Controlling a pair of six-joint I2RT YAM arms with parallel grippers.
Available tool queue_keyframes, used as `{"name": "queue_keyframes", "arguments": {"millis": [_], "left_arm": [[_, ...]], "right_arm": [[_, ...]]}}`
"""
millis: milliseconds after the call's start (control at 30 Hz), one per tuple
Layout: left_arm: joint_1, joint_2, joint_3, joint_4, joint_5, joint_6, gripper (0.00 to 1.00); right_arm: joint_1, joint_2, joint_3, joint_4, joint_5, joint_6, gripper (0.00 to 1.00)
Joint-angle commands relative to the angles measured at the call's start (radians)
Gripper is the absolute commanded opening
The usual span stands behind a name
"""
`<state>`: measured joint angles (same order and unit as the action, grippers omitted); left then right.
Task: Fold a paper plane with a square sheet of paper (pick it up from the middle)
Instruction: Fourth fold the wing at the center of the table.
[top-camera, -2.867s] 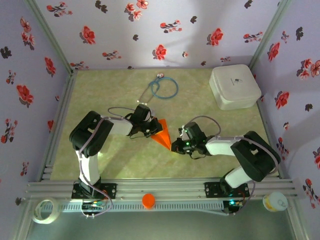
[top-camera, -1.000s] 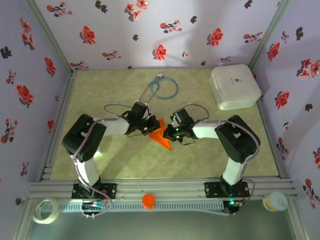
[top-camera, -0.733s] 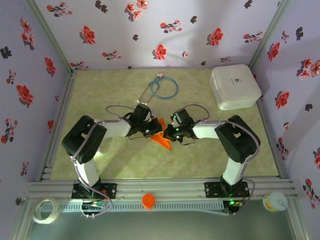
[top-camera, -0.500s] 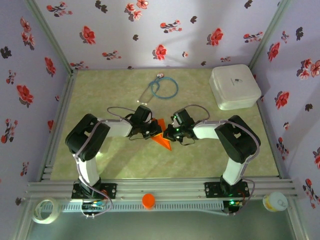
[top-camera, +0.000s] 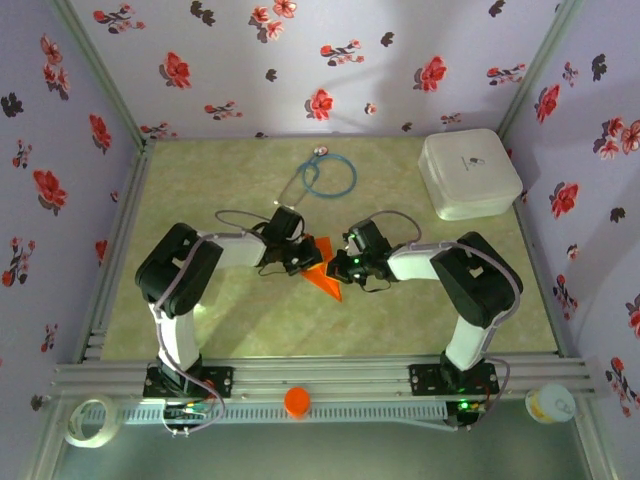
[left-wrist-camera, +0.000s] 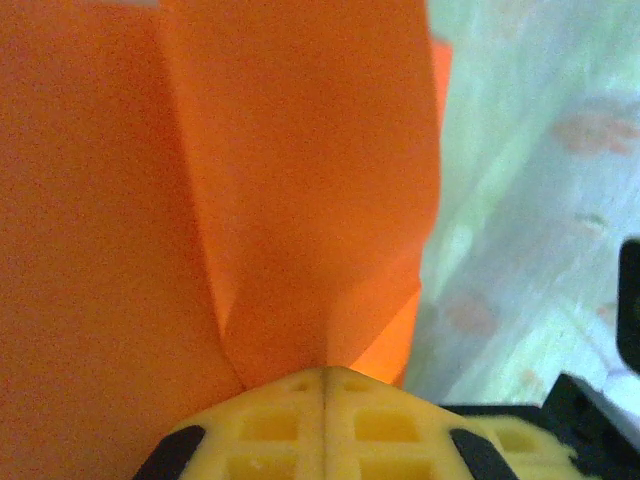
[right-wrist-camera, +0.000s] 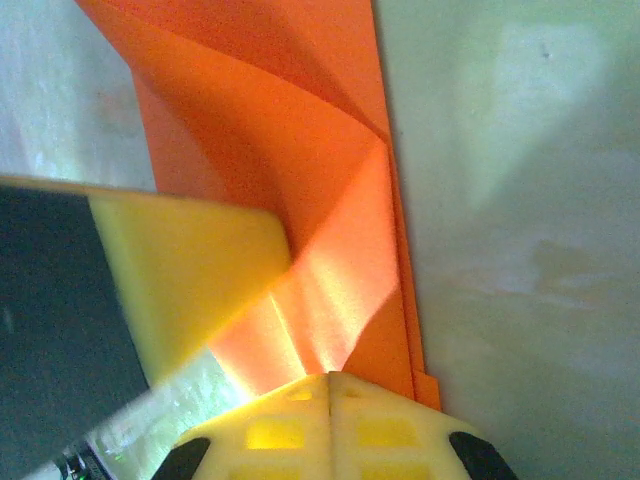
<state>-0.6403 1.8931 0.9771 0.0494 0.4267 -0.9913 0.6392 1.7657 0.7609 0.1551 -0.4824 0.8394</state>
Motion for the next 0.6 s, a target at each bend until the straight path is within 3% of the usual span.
{"name": "queue_keyframes", "arguments": {"millis": [0,567], "left_arm": [[0.053,0.038,0.038,-0.064,-0.076,0.031,0.0],[0.204,0.1,0.152,-0.12,-0.059,0.09,0.0]], "right_arm": [[-0.007,0.019,-0.054,-0.145,0.052,-0.028,0.0],[-0.007,0.016,-0.051,-0.157,0.025,-0.045,0.0]]}}
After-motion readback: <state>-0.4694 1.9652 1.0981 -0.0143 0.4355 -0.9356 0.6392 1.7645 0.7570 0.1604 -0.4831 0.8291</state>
